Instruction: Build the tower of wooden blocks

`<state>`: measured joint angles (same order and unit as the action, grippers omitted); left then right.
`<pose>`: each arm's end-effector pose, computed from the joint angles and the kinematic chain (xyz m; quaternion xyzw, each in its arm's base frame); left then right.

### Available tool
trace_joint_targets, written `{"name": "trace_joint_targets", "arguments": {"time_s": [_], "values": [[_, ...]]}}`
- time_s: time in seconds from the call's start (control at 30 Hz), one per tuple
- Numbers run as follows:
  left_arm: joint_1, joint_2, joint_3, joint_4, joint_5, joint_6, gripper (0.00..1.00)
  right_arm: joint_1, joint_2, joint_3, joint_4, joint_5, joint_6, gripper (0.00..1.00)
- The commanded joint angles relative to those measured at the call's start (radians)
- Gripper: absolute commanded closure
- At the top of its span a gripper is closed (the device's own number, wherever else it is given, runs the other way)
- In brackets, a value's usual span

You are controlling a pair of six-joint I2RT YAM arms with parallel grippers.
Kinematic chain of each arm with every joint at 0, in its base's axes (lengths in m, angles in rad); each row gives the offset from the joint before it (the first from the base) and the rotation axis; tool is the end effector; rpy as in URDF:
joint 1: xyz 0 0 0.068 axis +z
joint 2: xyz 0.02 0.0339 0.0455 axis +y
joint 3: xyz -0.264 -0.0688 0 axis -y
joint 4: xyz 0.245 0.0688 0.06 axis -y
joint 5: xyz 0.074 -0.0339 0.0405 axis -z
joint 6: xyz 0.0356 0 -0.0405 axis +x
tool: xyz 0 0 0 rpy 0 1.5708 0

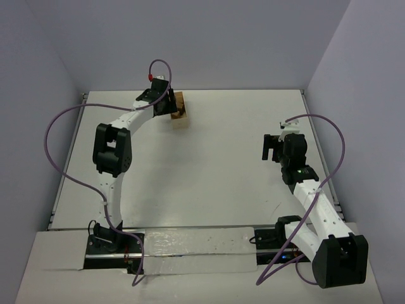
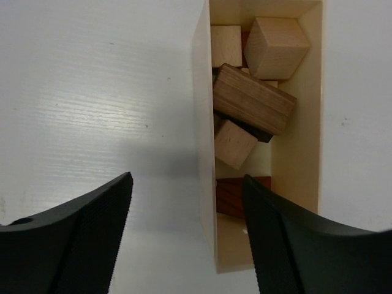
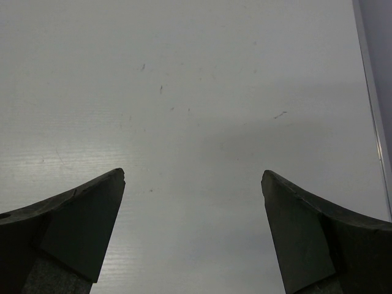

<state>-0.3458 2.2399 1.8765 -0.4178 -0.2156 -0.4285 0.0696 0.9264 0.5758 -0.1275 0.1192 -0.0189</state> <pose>0.4836 -0.1661 0.2130 -0.0793 0.9152 -0.0524 0.3916 0.2090 0.0103 0.2465 -0.0068 0.8534 -0.0377 0.5198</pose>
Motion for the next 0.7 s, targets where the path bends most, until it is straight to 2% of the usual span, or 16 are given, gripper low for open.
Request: {"name": "trace_joint_targets", "arguments": {"time_s": [0.0,0.13,0.3,0.43,0.57,0.6,0.67], "values": [[0.008,0.064,0.093,-0.028,-0.015,-0.017,0.28,0.006,0.002,0.028,0.029,0.009,0.007,0.00],[0.010,0.089,0.121,-0.023,-0.030,-0.010,0.38,0.006,-0.007,0.024,0.029,0.014,0.005,0.00],[0.007,0.073,0.103,-0.015,-0.043,0.008,0.60,0.006,-0.004,0.025,0.028,0.011,0.005,0.00],[0.007,-0.004,0.012,0.021,-0.066,0.040,0.78,0.006,-0.005,0.023,0.029,0.010,0.003,0.00],[0.005,-0.091,-0.080,0.048,-0.066,0.080,0.90,0.006,-0.013,0.021,0.031,0.008,-0.001,0.00],[0.001,-0.140,-0.125,0.047,-0.060,0.095,0.99,0.006,-0.015,0.019,0.031,0.007,-0.002,0.00],[-0.002,-0.196,-0.178,0.044,-0.057,0.114,1.00,0.007,-0.020,0.021,0.031,0.007,-0.004,0.00]]}}
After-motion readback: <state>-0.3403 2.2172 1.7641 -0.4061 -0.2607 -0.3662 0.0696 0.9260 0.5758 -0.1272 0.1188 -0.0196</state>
